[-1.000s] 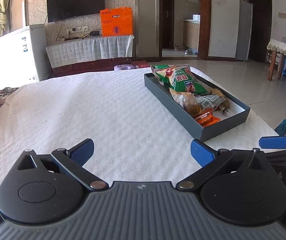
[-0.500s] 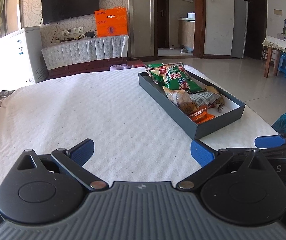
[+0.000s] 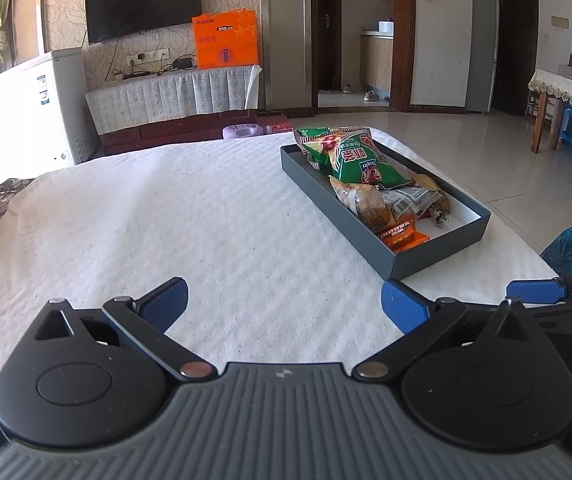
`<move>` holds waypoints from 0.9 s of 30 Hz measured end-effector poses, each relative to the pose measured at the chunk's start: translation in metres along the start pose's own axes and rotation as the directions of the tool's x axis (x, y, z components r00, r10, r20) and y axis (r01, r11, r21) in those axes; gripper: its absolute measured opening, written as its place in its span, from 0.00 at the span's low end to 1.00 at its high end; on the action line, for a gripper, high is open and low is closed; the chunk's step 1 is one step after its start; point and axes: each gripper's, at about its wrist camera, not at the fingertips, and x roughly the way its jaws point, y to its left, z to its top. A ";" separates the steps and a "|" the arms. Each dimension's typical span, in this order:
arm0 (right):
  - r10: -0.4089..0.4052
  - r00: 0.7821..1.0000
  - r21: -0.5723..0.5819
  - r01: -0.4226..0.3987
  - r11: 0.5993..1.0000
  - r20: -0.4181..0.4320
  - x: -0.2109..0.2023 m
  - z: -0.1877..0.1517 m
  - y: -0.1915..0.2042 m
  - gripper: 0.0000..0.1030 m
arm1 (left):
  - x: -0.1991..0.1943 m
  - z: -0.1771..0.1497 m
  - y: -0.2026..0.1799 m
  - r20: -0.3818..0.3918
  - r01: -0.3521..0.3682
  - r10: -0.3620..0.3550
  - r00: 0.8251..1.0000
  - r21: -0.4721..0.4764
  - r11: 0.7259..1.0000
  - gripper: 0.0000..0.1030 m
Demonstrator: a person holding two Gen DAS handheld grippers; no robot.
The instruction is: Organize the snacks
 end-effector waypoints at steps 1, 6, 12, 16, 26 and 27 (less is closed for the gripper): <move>-0.001 1.000 0.000 0.001 1.000 0.001 0.000 0.000 0.000 0.70 | 0.000 0.000 0.000 -0.003 0.000 0.000 1.000 0.001 1.000 1.00; 0.007 1.000 -0.040 -0.008 0.999 -0.024 0.002 0.005 0.005 0.69 | 0.001 0.001 -0.001 -0.004 0.000 0.000 1.000 0.007 1.000 1.00; -0.017 1.000 -0.085 0.016 0.996 -0.014 0.010 0.018 -0.004 0.69 | 0.001 0.001 -0.002 -0.007 0.004 -0.004 1.000 0.012 1.000 1.00; -0.019 1.000 -0.055 0.017 0.998 -0.022 0.014 0.017 -0.012 0.69 | 0.006 -0.001 -0.006 -0.022 0.005 -0.004 1.000 0.023 1.000 1.00; -0.032 0.999 -0.065 0.031 0.997 -0.008 0.012 0.014 -0.011 0.70 | 0.010 -0.002 -0.016 -0.033 0.019 -0.018 0.999 0.044 0.999 1.00; -0.031 1.000 -0.058 0.030 0.998 -0.008 0.012 0.014 -0.012 0.70 | 0.010 -0.002 -0.016 -0.033 0.020 -0.018 0.999 0.045 0.999 1.00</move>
